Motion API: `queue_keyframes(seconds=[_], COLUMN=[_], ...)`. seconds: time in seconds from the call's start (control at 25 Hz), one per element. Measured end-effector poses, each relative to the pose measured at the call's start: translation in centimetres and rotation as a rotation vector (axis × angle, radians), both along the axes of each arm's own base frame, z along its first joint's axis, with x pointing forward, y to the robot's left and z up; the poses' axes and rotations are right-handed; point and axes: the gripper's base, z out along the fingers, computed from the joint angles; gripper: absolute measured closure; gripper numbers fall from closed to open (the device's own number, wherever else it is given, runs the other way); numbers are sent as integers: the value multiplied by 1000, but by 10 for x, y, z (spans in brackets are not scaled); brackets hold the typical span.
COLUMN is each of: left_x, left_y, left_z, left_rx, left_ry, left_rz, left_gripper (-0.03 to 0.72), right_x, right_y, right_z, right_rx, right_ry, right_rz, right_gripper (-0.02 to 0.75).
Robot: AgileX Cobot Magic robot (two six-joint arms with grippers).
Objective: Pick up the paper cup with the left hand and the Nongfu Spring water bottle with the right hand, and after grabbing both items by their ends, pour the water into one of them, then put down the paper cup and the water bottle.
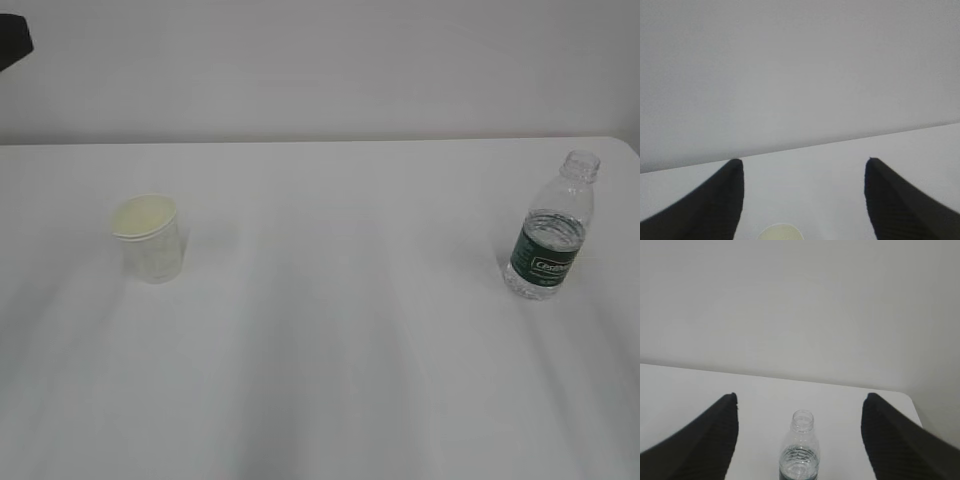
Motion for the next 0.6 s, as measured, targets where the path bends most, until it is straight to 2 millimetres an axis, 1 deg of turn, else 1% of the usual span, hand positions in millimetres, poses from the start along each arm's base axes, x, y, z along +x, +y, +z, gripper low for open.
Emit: queue_keyframes(seconds=[0.12, 0.32, 0.48, 0.6], left_x=[13, 34, 45, 52], left_y=[-7, -22, -34, -39], left_z=[-11, -35, -53, -63], left_rx=[7, 29, 43, 49], left_ry=[12, 51, 69, 71], left_rz=[-3, -18, -33, -36], left_gripper=[154, 155, 155, 155], right_x=[12, 30, 45, 61], right_y=[1, 3, 4, 6], right_z=[-3, -7, -13, -21], right_rx=[-1, 0, -1, -2], right_ry=[7, -3, 2, 12], right_rz=[-1, -3, -4, -6], right_gripper=[153, 153, 153, 153])
